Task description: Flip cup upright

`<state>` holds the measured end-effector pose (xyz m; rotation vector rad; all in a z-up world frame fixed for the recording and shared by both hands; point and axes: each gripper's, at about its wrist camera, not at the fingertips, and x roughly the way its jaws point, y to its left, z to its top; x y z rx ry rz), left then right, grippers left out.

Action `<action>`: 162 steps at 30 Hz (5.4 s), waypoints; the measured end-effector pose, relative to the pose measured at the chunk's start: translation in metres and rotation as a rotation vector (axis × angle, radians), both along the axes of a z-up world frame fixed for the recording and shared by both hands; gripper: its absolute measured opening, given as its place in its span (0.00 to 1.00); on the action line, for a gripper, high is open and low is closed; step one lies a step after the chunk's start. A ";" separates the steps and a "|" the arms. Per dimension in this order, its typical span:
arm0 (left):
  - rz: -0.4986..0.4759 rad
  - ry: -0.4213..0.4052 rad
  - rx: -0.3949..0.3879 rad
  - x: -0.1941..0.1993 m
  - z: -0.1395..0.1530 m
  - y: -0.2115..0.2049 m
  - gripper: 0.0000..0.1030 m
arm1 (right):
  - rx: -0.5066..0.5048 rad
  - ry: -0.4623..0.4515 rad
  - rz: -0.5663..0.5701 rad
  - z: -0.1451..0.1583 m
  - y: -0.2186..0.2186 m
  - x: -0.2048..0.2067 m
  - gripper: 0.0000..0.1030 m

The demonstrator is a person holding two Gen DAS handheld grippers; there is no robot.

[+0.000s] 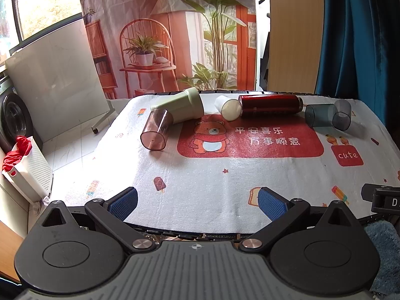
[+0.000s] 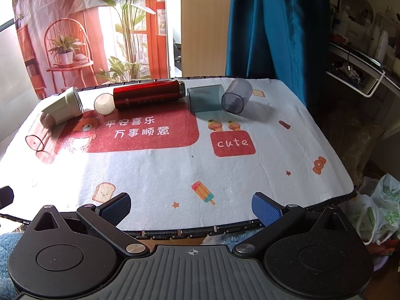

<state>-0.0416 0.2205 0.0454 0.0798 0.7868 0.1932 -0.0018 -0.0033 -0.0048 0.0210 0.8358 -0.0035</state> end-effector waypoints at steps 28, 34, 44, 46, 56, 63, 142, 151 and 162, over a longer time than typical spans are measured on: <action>0.046 -0.040 0.004 0.025 0.019 0.016 1.00 | -0.010 0.026 0.039 -0.001 0.014 0.028 1.00; 0.049 -0.085 0.012 0.035 0.035 0.016 1.00 | -0.015 -0.019 0.049 0.020 0.017 0.040 1.00; 0.055 -0.121 0.031 0.069 0.051 0.021 1.00 | -0.028 -0.058 0.077 0.043 0.025 0.077 1.00; 0.056 -0.127 0.039 0.076 0.055 0.022 1.00 | -0.029 -0.064 0.083 0.047 0.028 0.086 1.00; 0.073 -0.161 0.036 0.102 0.071 0.029 1.00 | -0.025 -0.097 0.111 0.066 0.037 0.116 1.00; 0.071 -0.192 0.053 0.119 0.080 0.031 1.00 | -0.012 -0.122 0.132 0.077 0.042 0.135 1.00; 0.169 0.044 -0.067 0.223 -0.096 0.079 1.00 | 0.064 -0.099 -0.043 -0.109 -0.013 0.304 1.00; 0.183 0.020 -0.088 0.219 -0.093 0.089 1.00 | 0.397 0.000 -0.500 -0.116 -0.050 0.332 0.92; 0.195 0.033 -0.103 0.219 -0.101 0.098 1.00 | 0.524 0.086 -0.703 -0.147 -0.060 0.368 0.79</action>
